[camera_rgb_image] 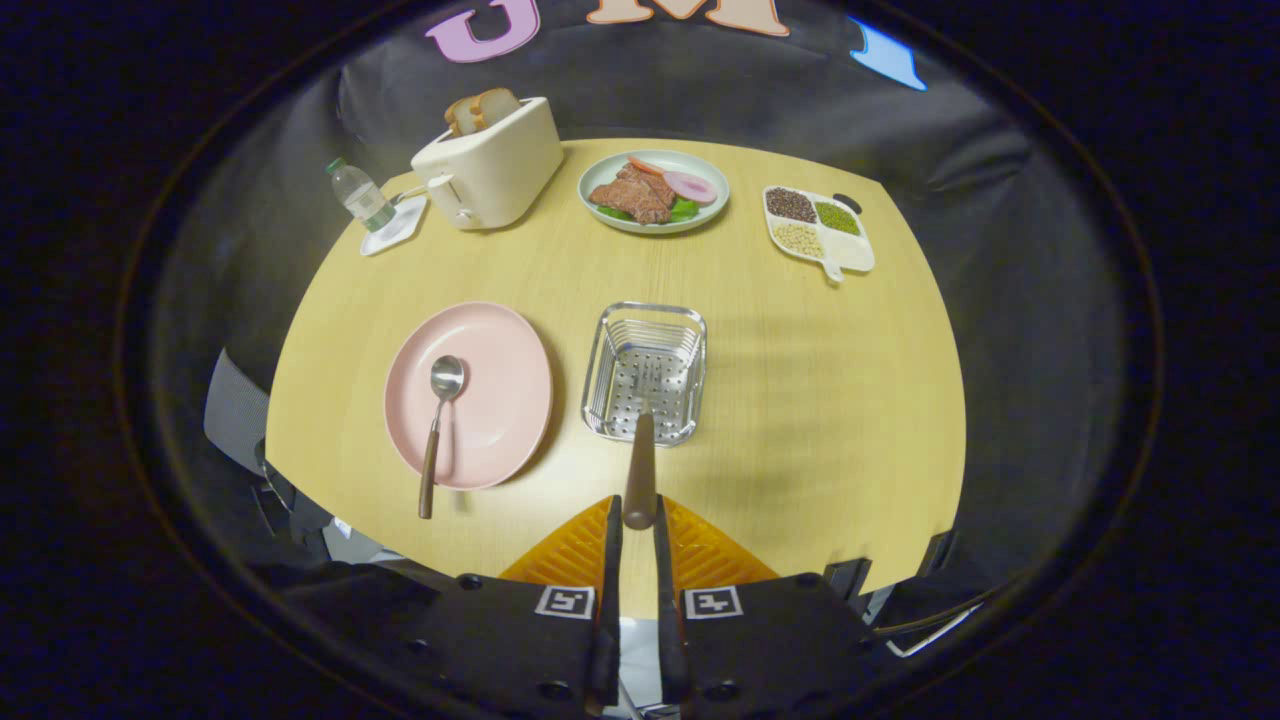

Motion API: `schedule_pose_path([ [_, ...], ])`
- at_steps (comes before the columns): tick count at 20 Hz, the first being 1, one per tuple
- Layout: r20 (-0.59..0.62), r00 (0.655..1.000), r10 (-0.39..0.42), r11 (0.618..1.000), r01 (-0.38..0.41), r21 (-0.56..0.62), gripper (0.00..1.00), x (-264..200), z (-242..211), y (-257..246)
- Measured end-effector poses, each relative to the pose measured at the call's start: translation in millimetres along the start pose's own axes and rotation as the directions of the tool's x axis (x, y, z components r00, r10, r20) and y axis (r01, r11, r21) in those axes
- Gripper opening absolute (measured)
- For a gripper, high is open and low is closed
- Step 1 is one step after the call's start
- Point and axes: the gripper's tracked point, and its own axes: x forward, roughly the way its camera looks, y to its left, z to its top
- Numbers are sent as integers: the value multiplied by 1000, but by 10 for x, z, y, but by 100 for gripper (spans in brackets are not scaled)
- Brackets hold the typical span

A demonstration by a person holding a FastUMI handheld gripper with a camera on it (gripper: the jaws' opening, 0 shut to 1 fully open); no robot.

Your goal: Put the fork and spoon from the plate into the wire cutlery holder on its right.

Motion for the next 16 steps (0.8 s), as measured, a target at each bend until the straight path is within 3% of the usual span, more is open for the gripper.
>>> schedule_pose_path([
  [5, 101, 995, -15, 999, 11, 36, 66, -122, 180, -27],
  [10, 219, 974, -51, 988, 18, 150, 100, -254, 339, -158],
  [13, 316, 946, -76, 986, 23, 168, 100, -366, 475, -189],
  [16, 440, 894, -86, 984, 7, 179, 99, -503, 598, -76],
])
